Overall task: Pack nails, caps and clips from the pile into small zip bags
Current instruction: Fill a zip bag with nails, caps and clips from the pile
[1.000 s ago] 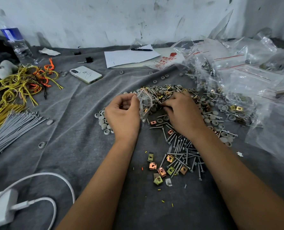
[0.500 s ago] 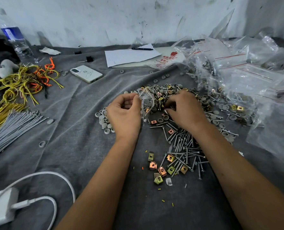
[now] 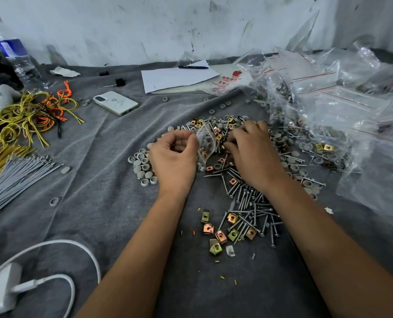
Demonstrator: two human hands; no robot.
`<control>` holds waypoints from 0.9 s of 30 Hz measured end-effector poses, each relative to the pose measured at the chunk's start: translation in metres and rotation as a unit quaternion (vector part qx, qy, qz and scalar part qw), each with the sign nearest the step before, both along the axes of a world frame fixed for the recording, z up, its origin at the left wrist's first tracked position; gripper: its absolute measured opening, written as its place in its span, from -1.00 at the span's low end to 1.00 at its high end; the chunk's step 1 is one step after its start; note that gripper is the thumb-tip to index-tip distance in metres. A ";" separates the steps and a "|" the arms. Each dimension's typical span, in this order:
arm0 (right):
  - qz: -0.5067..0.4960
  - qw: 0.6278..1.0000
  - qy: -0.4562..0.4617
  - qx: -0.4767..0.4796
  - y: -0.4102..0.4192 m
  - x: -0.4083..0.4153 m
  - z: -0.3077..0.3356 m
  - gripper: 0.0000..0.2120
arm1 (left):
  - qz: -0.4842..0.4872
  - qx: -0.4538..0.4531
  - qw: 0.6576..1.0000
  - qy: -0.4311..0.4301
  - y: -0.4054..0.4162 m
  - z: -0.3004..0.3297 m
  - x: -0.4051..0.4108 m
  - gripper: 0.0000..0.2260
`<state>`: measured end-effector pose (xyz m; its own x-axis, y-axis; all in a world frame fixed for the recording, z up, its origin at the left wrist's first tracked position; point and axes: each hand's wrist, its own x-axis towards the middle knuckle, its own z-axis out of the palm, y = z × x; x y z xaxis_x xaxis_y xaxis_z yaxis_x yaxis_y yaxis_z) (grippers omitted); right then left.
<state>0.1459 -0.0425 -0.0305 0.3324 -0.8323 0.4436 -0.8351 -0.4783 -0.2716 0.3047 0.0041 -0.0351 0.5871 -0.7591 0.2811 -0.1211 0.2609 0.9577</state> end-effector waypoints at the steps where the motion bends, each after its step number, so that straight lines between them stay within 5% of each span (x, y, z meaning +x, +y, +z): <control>1: 0.014 0.998 -0.062 0.005 0.002 0.000 0.003 -0.81 | -0.008 -0.002 1.000 -0.009 0.000 0.000 -0.001 -0.88; 3: 0.046 0.984 -0.174 0.011 0.007 0.002 0.007 -0.87 | -0.020 -0.003 1.000 -0.022 0.001 -0.001 -0.002 -0.88; 7: 0.080 0.970 -0.228 -0.026 0.014 0.004 0.012 -0.91 | -0.023 -0.001 0.999 -0.033 0.000 -0.002 -0.002 -0.83; 20: 0.188 0.974 -0.123 -0.029 0.015 0.005 0.012 -0.89 | -0.037 0.001 0.994 -0.102 0.002 -0.004 -0.005 -0.90; 27: 0.166 0.970 -0.170 -0.059 0.019 0.004 0.013 -0.85 | -0.045 0.002 0.995 -0.094 0.002 -0.004 -0.007 -0.92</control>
